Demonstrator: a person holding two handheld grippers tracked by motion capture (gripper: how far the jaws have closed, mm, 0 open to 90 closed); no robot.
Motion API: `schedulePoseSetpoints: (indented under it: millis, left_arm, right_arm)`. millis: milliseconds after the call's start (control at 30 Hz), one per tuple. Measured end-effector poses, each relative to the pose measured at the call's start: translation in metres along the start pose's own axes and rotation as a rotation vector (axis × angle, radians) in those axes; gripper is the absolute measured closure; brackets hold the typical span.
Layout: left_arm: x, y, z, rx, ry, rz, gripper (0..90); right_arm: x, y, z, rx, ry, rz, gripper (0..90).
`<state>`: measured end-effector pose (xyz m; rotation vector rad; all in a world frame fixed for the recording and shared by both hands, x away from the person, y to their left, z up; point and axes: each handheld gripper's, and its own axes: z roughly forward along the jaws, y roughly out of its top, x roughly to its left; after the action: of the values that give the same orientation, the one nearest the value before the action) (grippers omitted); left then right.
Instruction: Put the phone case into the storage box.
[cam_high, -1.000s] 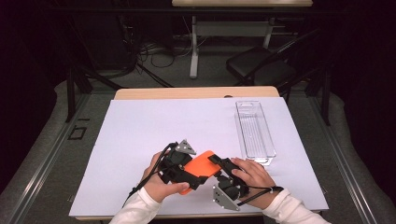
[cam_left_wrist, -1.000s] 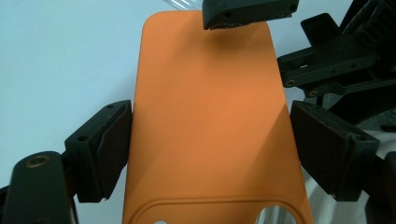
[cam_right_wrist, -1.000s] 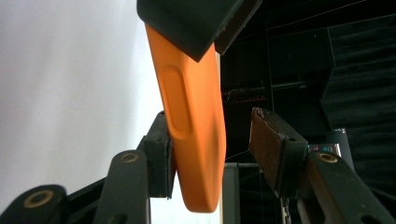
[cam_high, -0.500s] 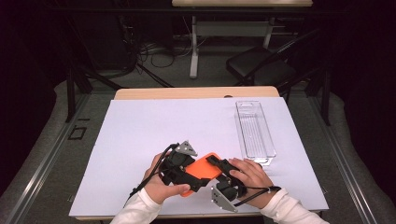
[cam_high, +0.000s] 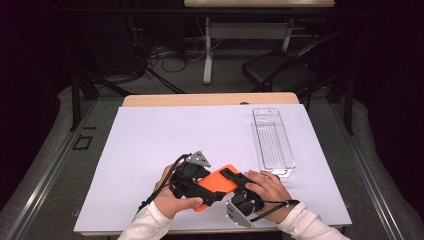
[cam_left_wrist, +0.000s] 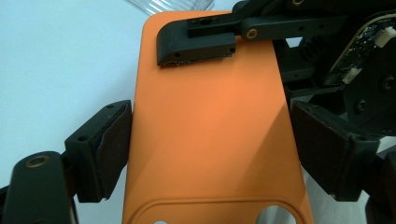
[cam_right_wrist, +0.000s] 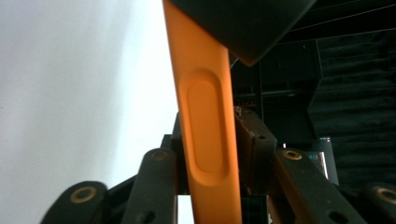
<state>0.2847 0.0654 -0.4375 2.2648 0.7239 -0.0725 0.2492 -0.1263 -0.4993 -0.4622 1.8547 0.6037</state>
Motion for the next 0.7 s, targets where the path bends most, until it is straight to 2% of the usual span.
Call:
schedulePoseSetpoints:
  millis: [133,300,600,700]
  left_arm:
    - [0.0004,0.0001,-0.0001,0.004,0.007,-0.004,16.3]
    - [0.0031,-0.0009,0.0015,-0.002,-0.009,-0.013,16.3]
    - [0.0078,-0.0021,-0.0001,-0.014,-0.043,-0.051,16.2]
    - [0.0088,-0.0023,-0.0004,-0.013,-0.046,-0.058,16.2]
  right_arm:
    - [0.0003,-0.0001,0.0002,-0.005,-0.008,-0.009,75.7]
    - [0.0019,-0.0006,0.0014,0.006,-0.026,-0.004,79.8]
    - [0.002,0.0001,0.0016,0.01,-0.073,-0.056,84.9]
    - [0.0033,0.0004,0.0023,0.008,-0.076,-0.046,85.4]
